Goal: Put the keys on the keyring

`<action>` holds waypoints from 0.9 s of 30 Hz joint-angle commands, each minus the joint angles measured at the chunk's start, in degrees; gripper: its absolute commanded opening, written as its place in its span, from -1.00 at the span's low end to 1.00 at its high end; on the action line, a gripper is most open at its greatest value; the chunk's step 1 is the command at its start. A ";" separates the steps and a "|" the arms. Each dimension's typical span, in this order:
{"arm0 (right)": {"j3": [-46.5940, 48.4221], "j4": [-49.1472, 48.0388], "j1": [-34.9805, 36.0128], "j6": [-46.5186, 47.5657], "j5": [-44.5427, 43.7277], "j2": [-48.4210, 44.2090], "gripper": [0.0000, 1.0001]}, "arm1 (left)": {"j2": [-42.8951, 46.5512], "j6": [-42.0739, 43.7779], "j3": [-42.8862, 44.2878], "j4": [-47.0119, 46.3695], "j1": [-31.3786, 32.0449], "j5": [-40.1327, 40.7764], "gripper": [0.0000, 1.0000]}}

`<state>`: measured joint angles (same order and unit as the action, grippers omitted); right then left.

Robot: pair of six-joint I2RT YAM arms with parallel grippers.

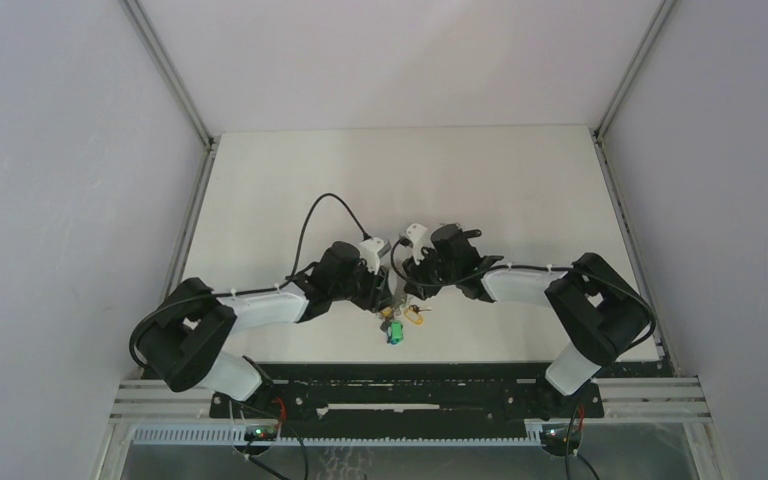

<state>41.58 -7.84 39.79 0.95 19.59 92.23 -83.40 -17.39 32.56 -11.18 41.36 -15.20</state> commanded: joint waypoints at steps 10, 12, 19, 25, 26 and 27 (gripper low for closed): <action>4.07 2.39 1.43 2.65 -1.18 3.63 -0.36 | -0.72 1.00 -0.03 -0.23 -0.57 -0.34 -0.11; 4.23 2.31 1.35 2.66 -1.18 3.97 -0.39 | -0.49 1.10 -0.15 -0.16 -0.60 -0.28 -0.11; 4.83 3.04 1.22 2.45 -0.34 3.84 -0.61 | 0.82 1.54 -0.86 -0.09 -0.66 -0.07 -0.12; 4.87 4.10 0.77 0.84 0.58 1.44 -0.99 | 3.19 1.61 -2.15 -1.78 -0.63 0.24 -0.10; 4.91 4.52 0.73 0.50 0.66 0.60 -1.00 | 3.67 1.50 -2.44 -2.27 -0.64 0.21 -0.09; 5.00 4.97 0.73 -0.05 0.75 -0.18 -1.00 | 4.38 1.28 -2.75 -2.99 -0.67 -0.04 -0.08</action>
<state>44.75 -4.80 40.84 2.35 19.66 95.74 -82.41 -16.91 31.46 -10.76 41.10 -15.18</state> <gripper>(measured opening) 0.014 0.451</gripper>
